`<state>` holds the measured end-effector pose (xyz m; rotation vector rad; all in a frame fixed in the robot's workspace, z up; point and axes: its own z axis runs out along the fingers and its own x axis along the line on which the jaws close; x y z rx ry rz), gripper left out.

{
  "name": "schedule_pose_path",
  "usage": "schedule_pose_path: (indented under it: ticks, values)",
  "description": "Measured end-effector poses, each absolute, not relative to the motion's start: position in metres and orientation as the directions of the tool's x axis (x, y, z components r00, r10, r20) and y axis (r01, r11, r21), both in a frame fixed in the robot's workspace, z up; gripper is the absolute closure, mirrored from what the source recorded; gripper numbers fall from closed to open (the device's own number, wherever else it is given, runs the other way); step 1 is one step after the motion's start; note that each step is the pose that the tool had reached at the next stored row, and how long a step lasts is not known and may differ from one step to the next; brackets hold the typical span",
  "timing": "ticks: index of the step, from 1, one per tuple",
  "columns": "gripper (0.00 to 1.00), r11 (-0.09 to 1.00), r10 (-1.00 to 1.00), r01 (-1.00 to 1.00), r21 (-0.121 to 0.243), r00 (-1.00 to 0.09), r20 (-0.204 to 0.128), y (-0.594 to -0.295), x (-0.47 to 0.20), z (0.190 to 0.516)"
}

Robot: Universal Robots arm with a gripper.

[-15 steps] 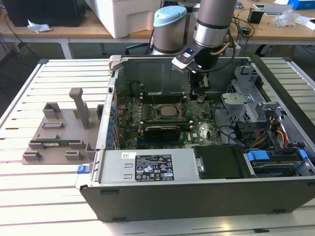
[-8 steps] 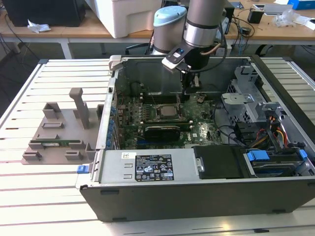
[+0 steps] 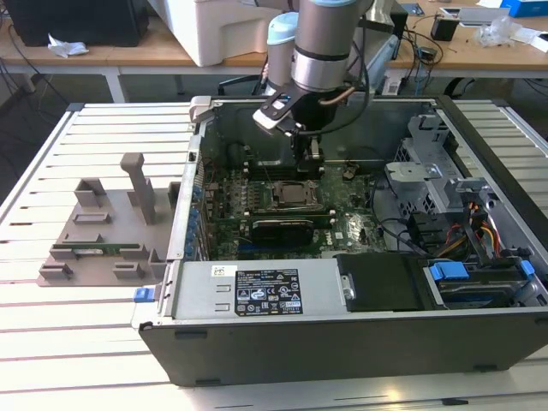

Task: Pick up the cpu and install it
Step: 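Close the cpu cover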

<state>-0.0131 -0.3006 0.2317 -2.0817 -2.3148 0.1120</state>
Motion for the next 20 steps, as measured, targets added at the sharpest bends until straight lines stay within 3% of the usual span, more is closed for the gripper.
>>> schedule_pose_path:
  ticks: [7, 20]
  values:
    - [0.89, 0.104, 0.994, 0.992, -0.071, -0.107, -0.028, -0.301, -0.046, 0.210]
    - [0.89, 0.104, 0.994, 0.992, -0.071, -0.107, -0.029, -0.301, -0.046, 0.204]
